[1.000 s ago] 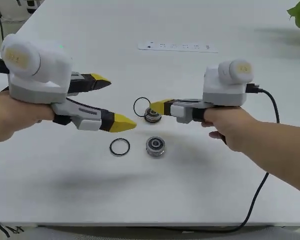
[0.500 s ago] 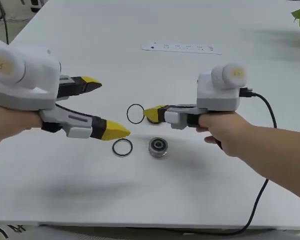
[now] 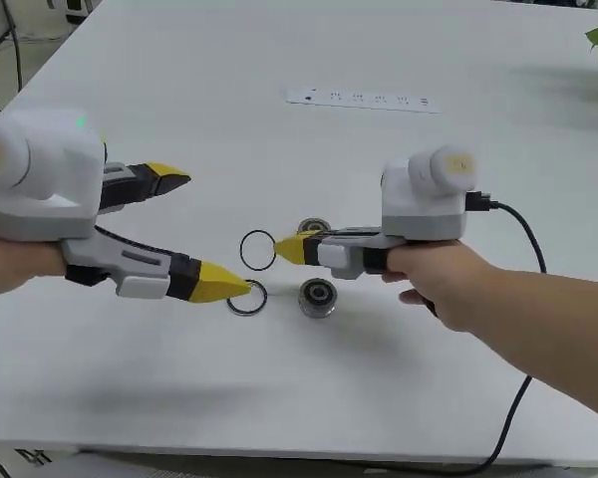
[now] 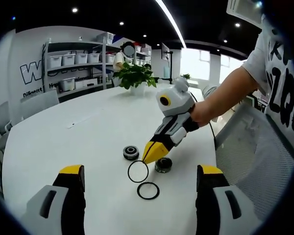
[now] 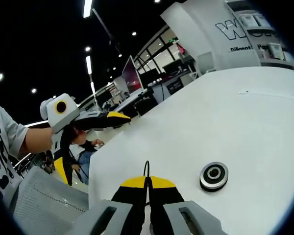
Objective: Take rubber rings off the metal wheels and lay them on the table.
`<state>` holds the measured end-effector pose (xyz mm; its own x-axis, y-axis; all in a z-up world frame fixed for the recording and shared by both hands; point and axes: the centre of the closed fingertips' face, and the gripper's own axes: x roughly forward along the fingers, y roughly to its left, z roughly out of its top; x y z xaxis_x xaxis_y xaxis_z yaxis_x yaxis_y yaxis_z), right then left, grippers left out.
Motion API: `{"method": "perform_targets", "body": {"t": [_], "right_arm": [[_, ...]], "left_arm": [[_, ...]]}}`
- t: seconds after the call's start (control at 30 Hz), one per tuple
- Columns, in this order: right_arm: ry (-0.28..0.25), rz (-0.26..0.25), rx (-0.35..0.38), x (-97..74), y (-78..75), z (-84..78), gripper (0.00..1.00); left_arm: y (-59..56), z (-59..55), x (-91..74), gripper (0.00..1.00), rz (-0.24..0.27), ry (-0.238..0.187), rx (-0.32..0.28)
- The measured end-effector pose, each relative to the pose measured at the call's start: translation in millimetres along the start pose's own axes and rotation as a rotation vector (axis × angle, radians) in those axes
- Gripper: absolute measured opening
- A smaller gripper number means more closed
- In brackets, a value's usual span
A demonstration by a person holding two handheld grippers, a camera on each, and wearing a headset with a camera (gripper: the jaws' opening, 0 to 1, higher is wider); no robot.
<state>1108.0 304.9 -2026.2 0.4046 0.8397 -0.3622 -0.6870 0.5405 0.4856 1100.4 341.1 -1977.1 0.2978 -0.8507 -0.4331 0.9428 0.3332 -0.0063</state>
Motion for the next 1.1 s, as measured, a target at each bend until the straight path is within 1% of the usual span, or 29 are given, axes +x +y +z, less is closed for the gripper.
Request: {"method": "perform_targets", "body": {"t": [0.1,0.3,0.4,0.53,0.77,0.9,1.1], "right_arm": [[0.007,0.009,0.006,1.7,1.0,-4.3,0.00],[0.032,0.029,0.023,5.6,6.9,-14.9,0.00],[0.048,0.037,0.031,6.8,9.4,-17.9,0.00],[0.064,0.045,0.057,9.2,9.1,-21.3,0.00],[0.094,0.054,0.077,13.3,9.8,-27.0,0.00],[0.110,0.058,0.088,14.2,10.4,-29.8,0.00],[0.133,0.049,0.088,14.2,9.3,-35.0,0.00]], "left_arm": [[-2.1,-3.3,-2.0,0.95,-0.001,0.008,0.007],[-3.7,-6.8,-5.7,0.98,0.001,0.009,0.000],[-5.5,-10.0,-7.5,0.98,0.000,0.018,0.001],[-4.8,-11.0,-9.2,0.99,0.006,0.021,0.000],[-4.3,-10.6,-11.2,0.99,0.009,0.021,0.002],[-5.2,-12.2,-12.0,0.99,0.009,0.026,0.003],[-8.4,-15.3,-12.6,0.99,0.005,0.035,0.009]]}}
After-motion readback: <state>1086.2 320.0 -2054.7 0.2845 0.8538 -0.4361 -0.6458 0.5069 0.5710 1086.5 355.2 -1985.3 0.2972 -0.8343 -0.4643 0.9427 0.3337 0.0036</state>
